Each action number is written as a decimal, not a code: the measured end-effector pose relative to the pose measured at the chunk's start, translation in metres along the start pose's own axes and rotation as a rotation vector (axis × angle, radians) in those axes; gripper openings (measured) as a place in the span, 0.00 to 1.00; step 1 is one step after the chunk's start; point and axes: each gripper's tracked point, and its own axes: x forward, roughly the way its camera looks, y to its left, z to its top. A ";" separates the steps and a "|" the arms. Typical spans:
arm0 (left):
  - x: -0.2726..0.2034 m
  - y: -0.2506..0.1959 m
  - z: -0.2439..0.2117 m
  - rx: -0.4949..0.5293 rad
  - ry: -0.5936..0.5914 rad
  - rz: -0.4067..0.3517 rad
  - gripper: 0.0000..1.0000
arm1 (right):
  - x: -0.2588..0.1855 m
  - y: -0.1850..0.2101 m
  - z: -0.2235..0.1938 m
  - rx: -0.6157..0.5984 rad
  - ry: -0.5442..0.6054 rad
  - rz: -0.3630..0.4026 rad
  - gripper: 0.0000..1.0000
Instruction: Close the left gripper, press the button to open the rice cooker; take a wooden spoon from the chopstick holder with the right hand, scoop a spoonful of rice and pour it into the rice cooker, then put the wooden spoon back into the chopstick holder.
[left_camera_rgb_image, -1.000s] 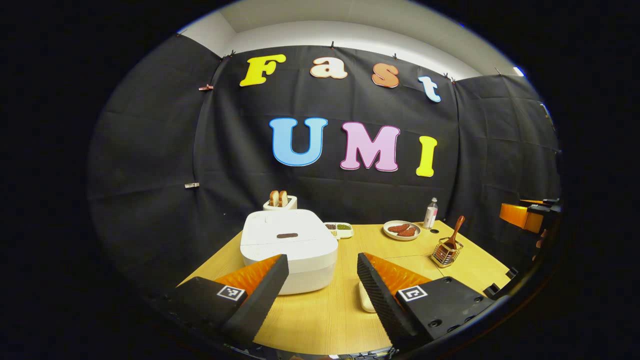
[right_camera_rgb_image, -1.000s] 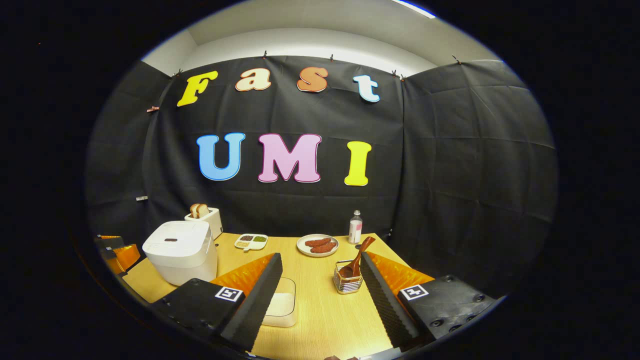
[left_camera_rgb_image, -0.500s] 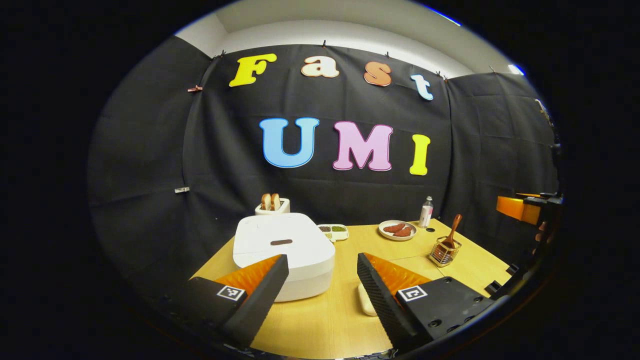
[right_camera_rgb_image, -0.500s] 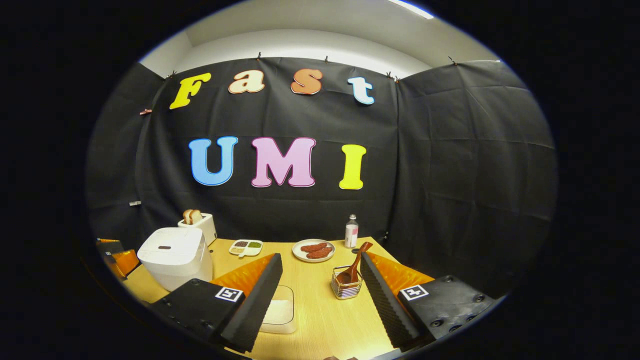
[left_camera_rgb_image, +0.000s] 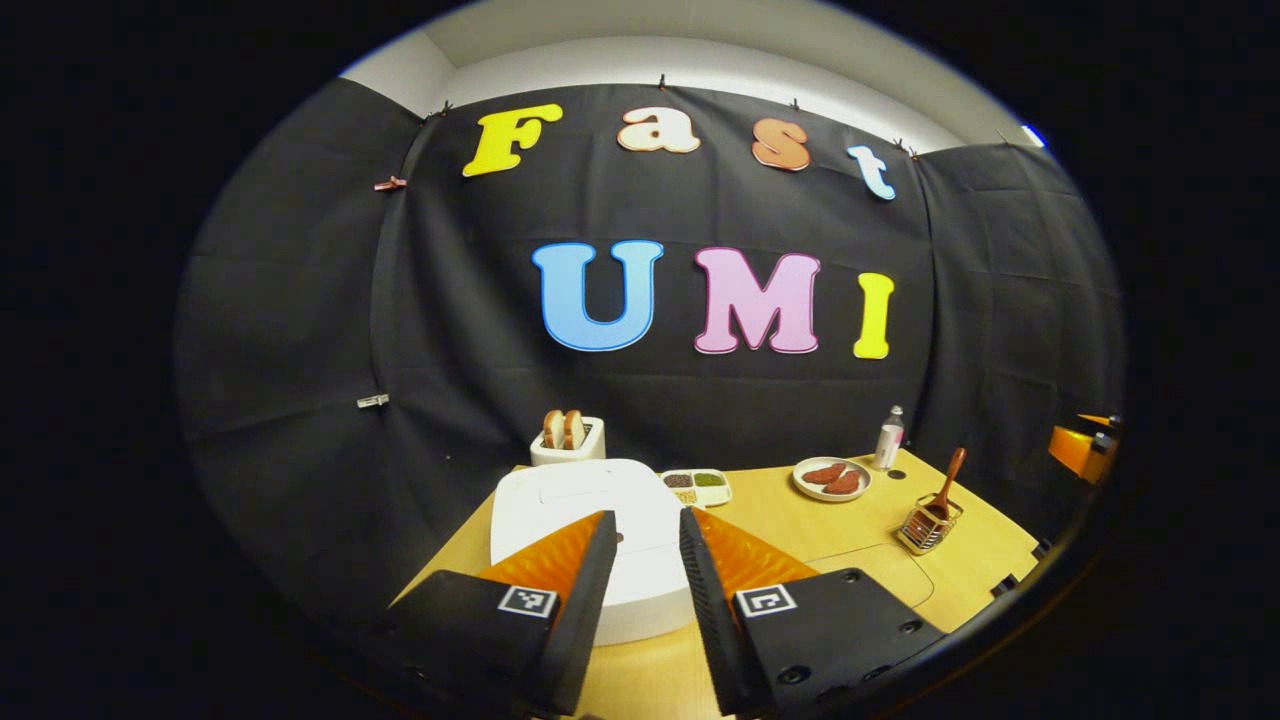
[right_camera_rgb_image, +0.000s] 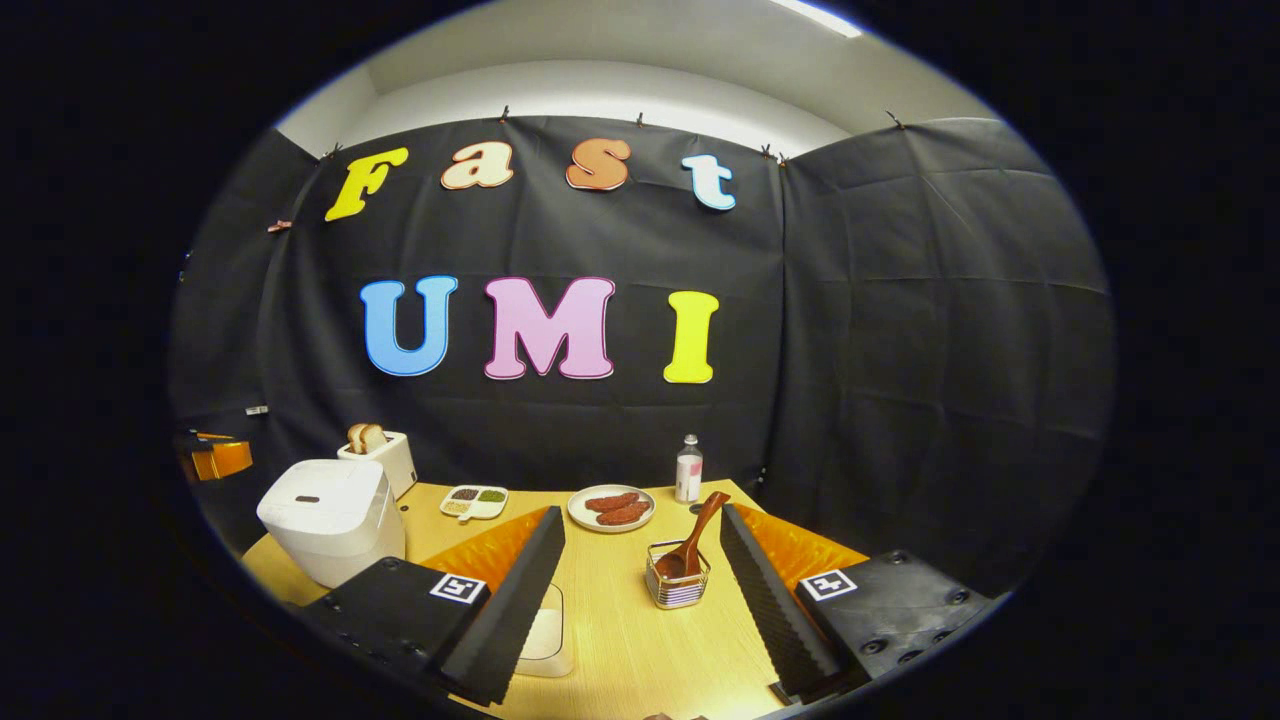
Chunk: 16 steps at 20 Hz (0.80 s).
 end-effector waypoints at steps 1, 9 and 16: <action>0.007 0.002 0.003 -0.008 0.004 0.000 0.41 | 0.002 0.004 -0.003 0.005 0.010 0.013 0.98; 0.074 0.024 -0.024 -0.100 0.128 0.035 0.08 | 0.021 -0.005 -0.009 -0.021 0.036 0.050 0.98; 0.123 0.027 -0.077 -0.140 0.319 0.006 0.06 | 0.037 -0.022 -0.013 -0.020 0.053 0.046 0.98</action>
